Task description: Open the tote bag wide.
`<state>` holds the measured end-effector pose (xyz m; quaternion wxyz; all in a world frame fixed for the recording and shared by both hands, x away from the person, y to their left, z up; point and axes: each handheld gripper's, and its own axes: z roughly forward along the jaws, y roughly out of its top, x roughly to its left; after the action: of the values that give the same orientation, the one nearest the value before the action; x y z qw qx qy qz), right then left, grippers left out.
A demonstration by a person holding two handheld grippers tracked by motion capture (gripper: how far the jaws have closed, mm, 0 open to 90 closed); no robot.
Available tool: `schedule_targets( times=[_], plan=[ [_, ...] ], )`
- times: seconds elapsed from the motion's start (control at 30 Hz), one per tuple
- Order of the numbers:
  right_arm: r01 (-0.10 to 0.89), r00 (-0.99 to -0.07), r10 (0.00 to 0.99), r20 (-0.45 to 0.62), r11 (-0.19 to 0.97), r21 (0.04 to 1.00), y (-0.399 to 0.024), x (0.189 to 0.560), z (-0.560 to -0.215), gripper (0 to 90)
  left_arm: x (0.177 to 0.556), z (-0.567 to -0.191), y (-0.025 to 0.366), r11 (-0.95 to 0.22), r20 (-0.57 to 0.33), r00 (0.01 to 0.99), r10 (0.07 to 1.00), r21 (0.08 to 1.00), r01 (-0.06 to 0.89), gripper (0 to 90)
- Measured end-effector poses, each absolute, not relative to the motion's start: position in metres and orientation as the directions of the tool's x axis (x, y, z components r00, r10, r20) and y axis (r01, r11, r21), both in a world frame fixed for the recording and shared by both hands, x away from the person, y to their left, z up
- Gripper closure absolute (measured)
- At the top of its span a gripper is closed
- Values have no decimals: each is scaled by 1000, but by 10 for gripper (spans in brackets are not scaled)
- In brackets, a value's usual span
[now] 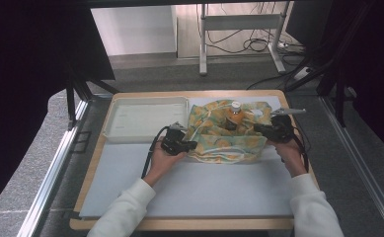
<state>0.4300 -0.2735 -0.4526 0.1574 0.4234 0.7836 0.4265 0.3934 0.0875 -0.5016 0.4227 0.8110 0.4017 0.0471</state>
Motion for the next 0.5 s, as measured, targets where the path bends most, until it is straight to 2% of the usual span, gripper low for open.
schedule_targets(
  times=[0.33, 0.43, 0.5],
  plan=[
    [532, -610, 785, 110, 303, 791, -273, 421, -456, 844, 377, -487, 100, -295, -251, 681, 688, 761, 577, 858],
    [529, -622, 774, 120, 302, 793, -273, 417, -453, 775, 372, -482, 100, -314, -218, 701, 679, 778, 545, 734],
    [521, -631, 767, 114, 310, 795, -272, 414, -451, 685, 368, -479, 100, -329, -188, 708, 681, 785, 525, 612]
  ],
)
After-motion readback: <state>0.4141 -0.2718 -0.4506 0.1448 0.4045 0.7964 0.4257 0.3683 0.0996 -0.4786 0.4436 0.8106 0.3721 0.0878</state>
